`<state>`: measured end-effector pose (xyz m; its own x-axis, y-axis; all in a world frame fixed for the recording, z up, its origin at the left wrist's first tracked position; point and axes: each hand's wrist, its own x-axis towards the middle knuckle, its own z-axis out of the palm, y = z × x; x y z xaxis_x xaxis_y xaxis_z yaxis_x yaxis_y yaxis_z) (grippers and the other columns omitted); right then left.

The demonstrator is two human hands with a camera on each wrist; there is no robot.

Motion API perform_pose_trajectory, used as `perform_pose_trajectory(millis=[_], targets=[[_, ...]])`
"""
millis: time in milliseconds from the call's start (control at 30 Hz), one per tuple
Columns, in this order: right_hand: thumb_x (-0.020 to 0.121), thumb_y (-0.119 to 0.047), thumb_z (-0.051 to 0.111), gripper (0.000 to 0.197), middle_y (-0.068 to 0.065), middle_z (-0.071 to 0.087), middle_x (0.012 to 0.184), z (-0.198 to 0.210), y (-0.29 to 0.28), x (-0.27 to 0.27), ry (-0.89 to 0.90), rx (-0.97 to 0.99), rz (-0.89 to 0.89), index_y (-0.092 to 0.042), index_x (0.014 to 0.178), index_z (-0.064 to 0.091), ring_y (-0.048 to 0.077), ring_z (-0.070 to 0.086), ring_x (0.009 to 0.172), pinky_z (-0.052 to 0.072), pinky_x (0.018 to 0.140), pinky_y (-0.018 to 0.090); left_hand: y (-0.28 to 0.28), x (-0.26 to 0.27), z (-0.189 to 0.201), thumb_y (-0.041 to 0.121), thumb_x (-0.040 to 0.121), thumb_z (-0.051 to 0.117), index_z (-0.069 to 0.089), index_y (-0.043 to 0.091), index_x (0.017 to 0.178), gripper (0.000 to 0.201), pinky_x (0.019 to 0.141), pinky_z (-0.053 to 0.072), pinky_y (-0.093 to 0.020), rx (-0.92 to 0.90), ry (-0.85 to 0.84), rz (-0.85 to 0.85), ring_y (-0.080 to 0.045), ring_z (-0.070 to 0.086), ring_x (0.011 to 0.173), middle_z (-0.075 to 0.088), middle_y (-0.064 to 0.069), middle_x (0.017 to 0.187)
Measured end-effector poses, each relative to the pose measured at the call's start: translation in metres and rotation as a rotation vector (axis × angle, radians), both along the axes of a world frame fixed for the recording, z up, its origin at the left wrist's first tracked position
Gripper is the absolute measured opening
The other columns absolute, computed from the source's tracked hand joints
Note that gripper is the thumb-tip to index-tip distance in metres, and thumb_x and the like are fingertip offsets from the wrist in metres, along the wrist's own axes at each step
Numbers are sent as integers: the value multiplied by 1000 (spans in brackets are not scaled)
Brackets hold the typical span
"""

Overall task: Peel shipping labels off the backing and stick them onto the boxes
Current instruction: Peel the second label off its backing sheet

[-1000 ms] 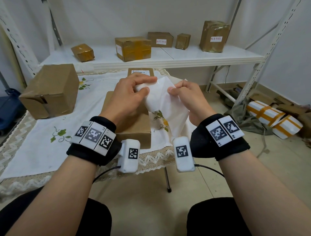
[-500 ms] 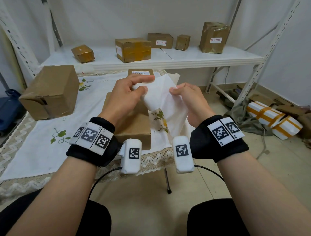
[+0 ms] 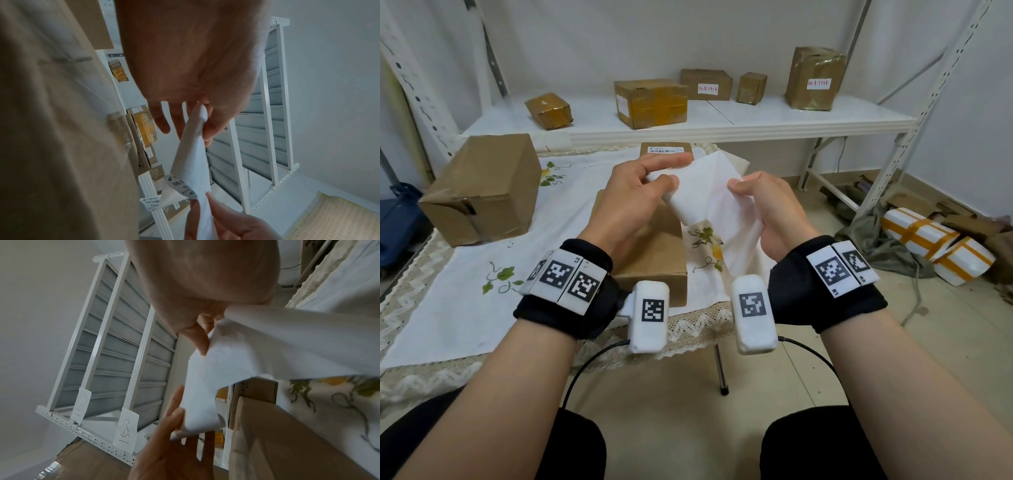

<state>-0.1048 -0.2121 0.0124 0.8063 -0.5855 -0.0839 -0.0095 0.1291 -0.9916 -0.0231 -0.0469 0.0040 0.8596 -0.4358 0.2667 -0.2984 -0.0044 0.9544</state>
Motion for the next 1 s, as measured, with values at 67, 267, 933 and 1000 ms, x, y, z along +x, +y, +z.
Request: perform_pose_trajectory(millis=[67, 267, 933, 1000], targets=[[98, -6, 63, 9, 3, 64, 82, 0, 0, 0, -5, 13, -2, -10, 99, 56, 16, 61, 71, 49, 52, 16, 0, 0, 0, 11, 97, 57, 78, 33, 114, 35, 112, 47, -42, 0, 6, -2, -13, 58, 125, 67, 15, 131], [99, -10, 64, 9, 2, 64, 80, -2, -2, 2, 8, -19, 1, -11, 97, 56, 13, 60, 66, 48, 50, 15, 1, -1, 2, 9, 98, 56, 78, 33, 115, 37, 109, 50, -39, -10, 30, 2, -13, 61, 122, 68, 18, 127], [74, -12, 90, 56, 2, 66, 115, 5, 11, -3, 153, -573, 215, -21, 115, 53, 25, 66, 103, 58, 89, 46, 18, 1, 17, 14, 91, 74, 57, 22, 132, 46, 91, 57, -25, 30, 70, 50, -12, 71, 100, 76, -1, 108], [75, -14, 89, 57, 0, 61, 117, 5, 10, -2, 173, -687, 185, -20, 117, 52, 25, 61, 108, 54, 92, 44, 16, 0, 15, 15, 92, 74, 56, 23, 132, 45, 91, 56, -23, 56, 55, 52, -11, 70, 104, 74, 0, 114]])
